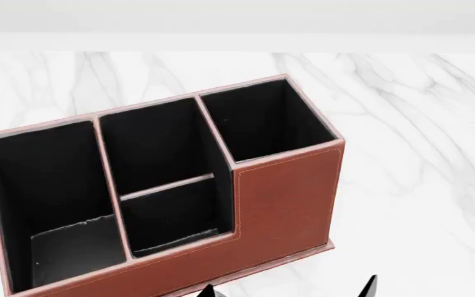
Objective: Pick up the book and place it in the back compartment of the caddy.
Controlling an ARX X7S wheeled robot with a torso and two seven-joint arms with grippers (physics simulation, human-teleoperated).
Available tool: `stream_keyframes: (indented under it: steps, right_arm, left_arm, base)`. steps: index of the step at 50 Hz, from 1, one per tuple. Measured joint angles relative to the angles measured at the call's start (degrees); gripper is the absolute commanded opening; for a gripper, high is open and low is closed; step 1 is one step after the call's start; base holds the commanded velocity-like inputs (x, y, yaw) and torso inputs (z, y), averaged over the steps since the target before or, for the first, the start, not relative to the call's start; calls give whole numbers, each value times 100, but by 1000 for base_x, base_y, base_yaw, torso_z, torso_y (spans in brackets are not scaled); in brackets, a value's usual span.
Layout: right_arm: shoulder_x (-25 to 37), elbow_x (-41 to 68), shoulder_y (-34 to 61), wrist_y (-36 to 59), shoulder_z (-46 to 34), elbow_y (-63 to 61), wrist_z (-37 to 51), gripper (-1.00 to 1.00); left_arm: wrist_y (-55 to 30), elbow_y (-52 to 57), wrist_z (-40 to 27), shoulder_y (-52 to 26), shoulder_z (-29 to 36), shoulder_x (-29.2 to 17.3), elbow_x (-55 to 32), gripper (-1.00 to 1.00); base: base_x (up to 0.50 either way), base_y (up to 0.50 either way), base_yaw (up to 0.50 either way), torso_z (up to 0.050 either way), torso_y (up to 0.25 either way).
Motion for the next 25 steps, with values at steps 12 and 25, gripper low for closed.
stream_keyframes:
  steps: [12, 25]
  right_arm:
    - [9, 14, -3, -14, 1, 3, 11, 100]
    - [16, 10, -15, -20, 12, -12, 39, 100]
  left_arm:
    - [389, -172, -118, -129, 841, 12, -665, -100]
    - [451, 626, -743, -212, 1406, -535, -745, -100]
  base:
    - [0, 0, 0, 0, 0]
    - [0, 0, 0, 0, 0]
